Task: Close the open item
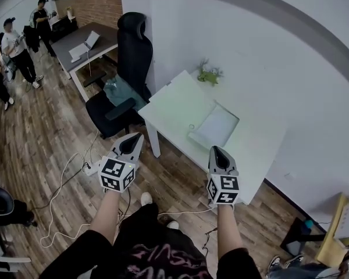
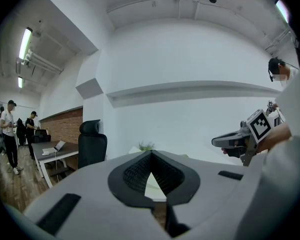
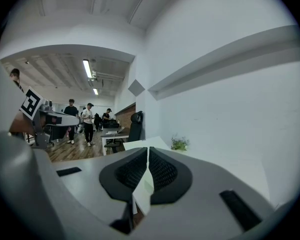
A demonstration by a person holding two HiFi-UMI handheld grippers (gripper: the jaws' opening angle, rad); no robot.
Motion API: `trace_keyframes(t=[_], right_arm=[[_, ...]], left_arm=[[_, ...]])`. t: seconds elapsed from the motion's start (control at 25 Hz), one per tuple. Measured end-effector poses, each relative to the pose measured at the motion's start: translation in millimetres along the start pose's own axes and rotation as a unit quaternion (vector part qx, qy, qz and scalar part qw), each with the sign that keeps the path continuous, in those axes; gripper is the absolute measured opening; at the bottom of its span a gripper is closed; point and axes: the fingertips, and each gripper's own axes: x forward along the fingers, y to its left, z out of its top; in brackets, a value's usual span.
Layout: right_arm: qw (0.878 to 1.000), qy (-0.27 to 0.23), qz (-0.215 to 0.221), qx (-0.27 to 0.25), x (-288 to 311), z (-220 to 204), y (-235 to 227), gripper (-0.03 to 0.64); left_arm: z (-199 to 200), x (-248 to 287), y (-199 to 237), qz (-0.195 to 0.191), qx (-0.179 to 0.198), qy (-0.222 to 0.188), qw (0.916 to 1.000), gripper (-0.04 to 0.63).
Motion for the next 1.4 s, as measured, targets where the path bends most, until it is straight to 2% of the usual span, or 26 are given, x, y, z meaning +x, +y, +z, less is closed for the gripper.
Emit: trace_keyframes(t=[0.36,0.64,1.04,1.4], right_arm=[[1.0,0.014,-0.007,-0.01,61.0,-2.2,-17.6,0.026],[0.999,0.032,-0.018,-0.009,139.7,-4.7,-32.4,0.026],[0.997,0.061,-0.05,0.001,228.1,-9.8,-43.6,0.026],[0.992,0.093,-0.084,0.013,272.2,-33.1,-60.7,0.026]], left_arm=[[-14.5,58.3,43.2,0.001,-0.013,0.009,0.9999,0.012],[-27.7,130.2,97.7,-0.008,-0.022,0.025,0.9994,0.012],[-50.1,224.5,173.9,-0.043,-0.015,0.059,0.9972,0.012],[-84.5,292.1,197.6,-0.088,-0.016,0.092,0.9917,0.014]])
